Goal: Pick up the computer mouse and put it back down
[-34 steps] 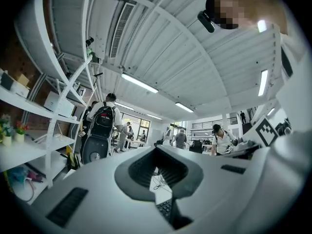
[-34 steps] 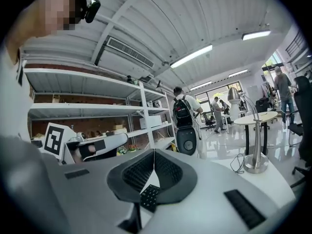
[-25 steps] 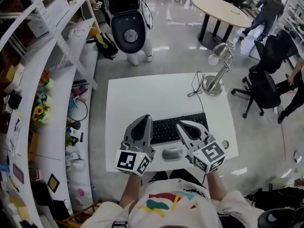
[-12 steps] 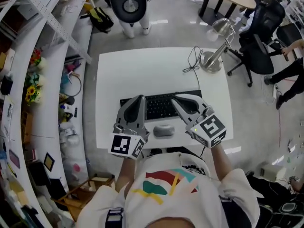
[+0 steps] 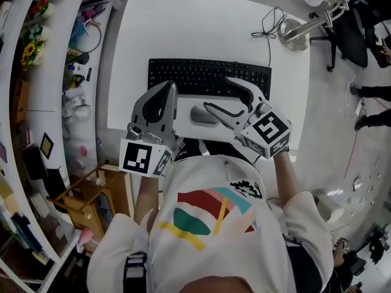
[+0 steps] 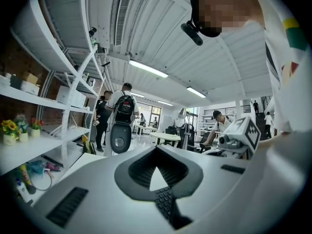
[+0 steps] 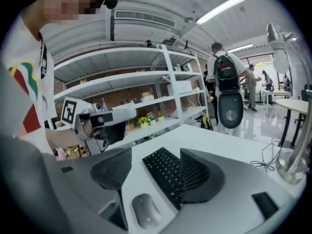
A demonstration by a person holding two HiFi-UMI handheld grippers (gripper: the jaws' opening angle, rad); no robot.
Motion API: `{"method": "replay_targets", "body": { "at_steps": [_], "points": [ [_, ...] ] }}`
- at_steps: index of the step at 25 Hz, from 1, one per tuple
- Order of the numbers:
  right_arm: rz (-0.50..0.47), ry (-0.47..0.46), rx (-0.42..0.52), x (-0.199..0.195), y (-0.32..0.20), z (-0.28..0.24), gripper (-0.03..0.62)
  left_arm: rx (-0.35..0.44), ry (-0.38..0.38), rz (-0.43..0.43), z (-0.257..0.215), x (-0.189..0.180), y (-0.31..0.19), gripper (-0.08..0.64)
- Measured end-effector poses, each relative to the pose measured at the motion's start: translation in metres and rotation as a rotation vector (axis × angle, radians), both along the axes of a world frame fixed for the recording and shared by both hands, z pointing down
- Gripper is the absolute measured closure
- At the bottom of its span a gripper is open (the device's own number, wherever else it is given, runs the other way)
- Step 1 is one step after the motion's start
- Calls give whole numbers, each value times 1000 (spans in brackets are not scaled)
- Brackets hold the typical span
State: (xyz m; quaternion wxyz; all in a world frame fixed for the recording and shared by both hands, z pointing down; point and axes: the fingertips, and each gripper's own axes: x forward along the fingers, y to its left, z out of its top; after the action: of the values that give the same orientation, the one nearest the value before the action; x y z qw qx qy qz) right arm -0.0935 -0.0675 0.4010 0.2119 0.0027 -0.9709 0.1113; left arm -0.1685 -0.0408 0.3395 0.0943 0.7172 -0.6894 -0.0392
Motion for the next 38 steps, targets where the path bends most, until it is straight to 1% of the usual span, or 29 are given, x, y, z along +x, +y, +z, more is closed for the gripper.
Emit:
{"method": "replay_targets", "body": {
  "at_steps": [4, 7, 11, 14, 17, 21, 25, 31, 38],
  "points": [
    [-184, 141, -15, 9, 41, 51, 304, -37, 8, -40, 13, 4, 16, 517],
    [-321, 265, 38, 19, 63, 91, 304, -67, 18, -77, 27, -2, 29, 517],
    [-408, 362, 67, 21, 75, 125, 305, -110, 35, -138, 49, -19, 50, 517],
    [-454, 422, 118, 21, 76, 140, 305, -132, 49, -169, 61, -28, 59, 517],
    [-495, 466, 167, 20, 77, 153, 305, -149, 67, -185, 71, -32, 63, 517],
    [-524, 508, 215, 20, 79, 166, 304, -146, 109, -182, 82, -29, 67, 517],
    [-554, 563, 266, 20, 79, 181, 304, -156, 108, -181, 93, -28, 72, 517],
    [-591, 614, 283, 19, 82, 194, 304, -171, 125, -196, 103, -30, 78, 517],
    [-578, 689, 266, 16, 82, 205, 305, -184, 128, -230, 112, -41, 86, 517]
  ]
}}
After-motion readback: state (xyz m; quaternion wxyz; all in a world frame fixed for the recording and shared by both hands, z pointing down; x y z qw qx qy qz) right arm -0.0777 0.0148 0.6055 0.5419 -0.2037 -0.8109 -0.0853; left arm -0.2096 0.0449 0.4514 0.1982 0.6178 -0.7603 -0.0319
